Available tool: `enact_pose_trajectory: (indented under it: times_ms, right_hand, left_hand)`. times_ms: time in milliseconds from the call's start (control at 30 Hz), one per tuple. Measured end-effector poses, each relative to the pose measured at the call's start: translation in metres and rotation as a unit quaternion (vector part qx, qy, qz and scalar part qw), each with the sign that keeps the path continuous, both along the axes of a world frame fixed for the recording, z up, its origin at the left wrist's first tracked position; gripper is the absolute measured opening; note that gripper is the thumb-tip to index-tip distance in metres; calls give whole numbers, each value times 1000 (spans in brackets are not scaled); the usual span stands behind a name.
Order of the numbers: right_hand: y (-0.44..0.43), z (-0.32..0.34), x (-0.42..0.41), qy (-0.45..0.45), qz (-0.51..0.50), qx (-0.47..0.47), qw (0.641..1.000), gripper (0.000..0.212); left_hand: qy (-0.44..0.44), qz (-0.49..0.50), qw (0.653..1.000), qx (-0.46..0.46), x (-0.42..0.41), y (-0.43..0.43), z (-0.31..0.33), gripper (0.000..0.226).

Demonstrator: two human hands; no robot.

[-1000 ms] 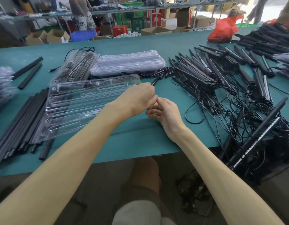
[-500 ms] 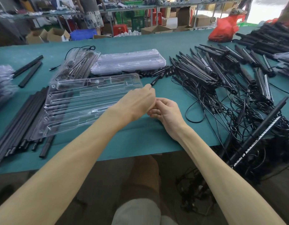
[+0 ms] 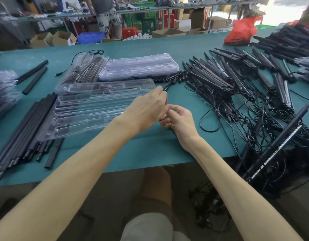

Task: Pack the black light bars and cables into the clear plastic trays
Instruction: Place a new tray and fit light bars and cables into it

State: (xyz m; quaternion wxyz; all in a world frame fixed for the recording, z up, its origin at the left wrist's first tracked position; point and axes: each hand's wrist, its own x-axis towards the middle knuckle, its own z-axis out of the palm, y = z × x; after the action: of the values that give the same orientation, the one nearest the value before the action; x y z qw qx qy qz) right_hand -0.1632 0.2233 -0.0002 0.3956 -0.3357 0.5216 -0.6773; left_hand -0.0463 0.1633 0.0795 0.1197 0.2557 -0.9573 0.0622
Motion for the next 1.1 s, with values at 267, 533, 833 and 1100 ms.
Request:
enact_pose_trajectory:
  times_ms: [267,533,833,1100]
  right_hand:
    - [3,1,-1,-17,-17,-6,1000,36]
    - [5,3,2,24,-30,-7,999,39]
    - [4,-5,1,63,-46,-9,997,39]
    - [1,-7,3,92,-49,28,994,50]
  left_hand:
    - [4,2,991,137,33,-26,-5,68]
    - [74,1,993,90,49,-29,-1,40]
    - [35,91,993,63,67,-50,-19,65]
    - [124,140,981,40,81,-62,-20,55]
